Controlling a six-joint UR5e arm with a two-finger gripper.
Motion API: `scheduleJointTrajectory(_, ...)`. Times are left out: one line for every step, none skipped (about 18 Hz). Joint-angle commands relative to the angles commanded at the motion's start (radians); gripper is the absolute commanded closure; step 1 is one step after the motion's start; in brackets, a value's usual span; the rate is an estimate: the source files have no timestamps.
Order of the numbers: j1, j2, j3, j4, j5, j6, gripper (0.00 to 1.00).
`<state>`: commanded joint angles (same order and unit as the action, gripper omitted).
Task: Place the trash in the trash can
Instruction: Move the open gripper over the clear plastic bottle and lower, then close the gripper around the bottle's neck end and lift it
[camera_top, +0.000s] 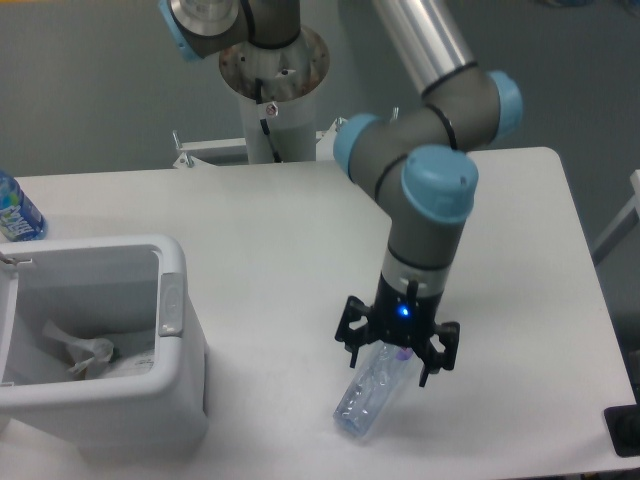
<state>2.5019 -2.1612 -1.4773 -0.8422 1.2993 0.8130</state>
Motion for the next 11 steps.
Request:
scheduleJointTrajectory(-0.002, -0.006, 0.000, 0.000, 0.006, 0.000, 0.00)
scheduleJointTrajectory(-0.003, -0.017, 0.000, 0.005, 0.006, 0.000, 0.00)
scheduleJointTrajectory(-0.006, -0.031, 0.000, 0.008, 0.009, 0.000, 0.00)
scheduleJointTrajectory(-0.011, -0.043, 0.000, 0.011, 0.024, 0.000, 0.00)
scheduleJointTrajectory(-0.017, -0.051, -0.001, 0.020, 0.049, 0.000, 0.00)
scheduleJointTrajectory(-0.029, -0.061, -0.003, 0.034, 0.064, 0.000, 0.00)
scheduleJointTrajectory(-0.037, -0.068, -0.008, 0.043, 0.072, 0.000, 0.00)
scheduleJointTrajectory(-0.041, -0.074, -0.009, 0.046, 0.075, 0.000, 0.00)
scheduleJointTrajectory(-0.049, -0.080, -0.008, 0.048, 0.081, -0.002, 0.00)
scheduleJointTrajectory(-0.057, -0.088, -0.003, 0.049, 0.092, -0.002, 0.00)
scheduleJointTrajectory(-0.060, -0.094, 0.000, 0.051, 0.094, -0.002, 0.00)
